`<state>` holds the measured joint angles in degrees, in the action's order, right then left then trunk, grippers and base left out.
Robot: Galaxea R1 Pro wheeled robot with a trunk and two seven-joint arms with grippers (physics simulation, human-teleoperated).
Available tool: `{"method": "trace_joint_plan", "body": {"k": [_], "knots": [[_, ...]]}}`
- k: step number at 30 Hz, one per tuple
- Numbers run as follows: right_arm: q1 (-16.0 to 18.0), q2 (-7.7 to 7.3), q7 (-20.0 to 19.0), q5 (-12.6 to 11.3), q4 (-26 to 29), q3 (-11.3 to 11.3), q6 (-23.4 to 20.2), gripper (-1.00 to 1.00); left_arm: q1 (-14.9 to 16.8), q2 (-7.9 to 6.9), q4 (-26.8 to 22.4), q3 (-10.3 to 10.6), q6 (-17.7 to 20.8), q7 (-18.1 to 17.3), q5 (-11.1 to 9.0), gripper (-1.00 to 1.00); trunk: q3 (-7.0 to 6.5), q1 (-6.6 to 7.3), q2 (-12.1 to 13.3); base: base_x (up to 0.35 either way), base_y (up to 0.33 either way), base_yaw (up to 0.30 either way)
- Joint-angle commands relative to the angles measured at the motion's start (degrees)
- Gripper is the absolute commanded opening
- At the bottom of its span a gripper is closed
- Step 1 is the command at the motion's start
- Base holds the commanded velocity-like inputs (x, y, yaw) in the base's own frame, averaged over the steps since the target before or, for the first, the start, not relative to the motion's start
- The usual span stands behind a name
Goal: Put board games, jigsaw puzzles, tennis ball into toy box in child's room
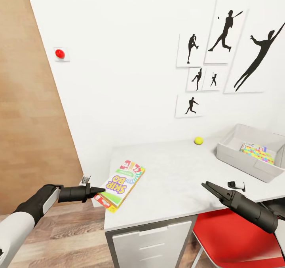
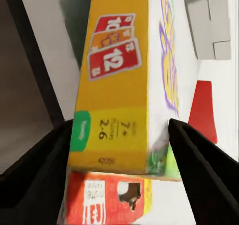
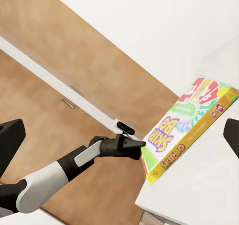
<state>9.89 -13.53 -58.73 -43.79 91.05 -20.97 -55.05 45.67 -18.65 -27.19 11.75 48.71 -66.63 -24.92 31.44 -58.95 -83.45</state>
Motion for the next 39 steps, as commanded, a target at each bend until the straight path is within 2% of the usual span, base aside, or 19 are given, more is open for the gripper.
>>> {"method": "trace_joint_plan", "body": {"k": [1, 6, 13, 34, 39], "knots": [[0.04, 0.0, -0.15, 0.02, 0.0, -0.04, -0.23, 1.0, 0.03, -0.07, 0.01, 0.46, -0.1, -0.11, 0.22, -1.0, 0.06, 0.0, -0.03, 0.0, 0.0, 0.0], [0.04, 0.0, -0.15, 0.02, 0.0, -0.04, -0.21, 1.0, 0.03, -0.17, -0.2, 0.3, 0.21, -0.27, 0.01, -1.0, 0.06, 0.0, -0.03, 0.0, 0.0, 0.0], [0.04, 0.0, -0.15, 0.02, 0.0, -0.04, -0.15, 1.0, 0.03, -0.18, -0.48, 0.46, 0.42, -3.09, 0.08, -1.0, 0.06, 0.0, -0.03, 0.0, 0.0, 0.0], [0.04, 0.0, -0.36, -0.01, 0.0, -0.05, 0.21, 1.0, 0.03, -0.24, -0.57, 0.55, 0.58, -3.79, 0.13, -1.0, -3.71, 4.61, 8.39, 0.0, 0.0, 0.0], [0.04, 0.0, -0.49, -0.06, 0.0, -1.28, -0.17, 1.0, 0.03, -0.24, -1.23, 0.65, 0.59, -6.92, 0.17, -1.0, -4.6, 5.71, 10.4, 0.0, 0.0, 0.0]]}}
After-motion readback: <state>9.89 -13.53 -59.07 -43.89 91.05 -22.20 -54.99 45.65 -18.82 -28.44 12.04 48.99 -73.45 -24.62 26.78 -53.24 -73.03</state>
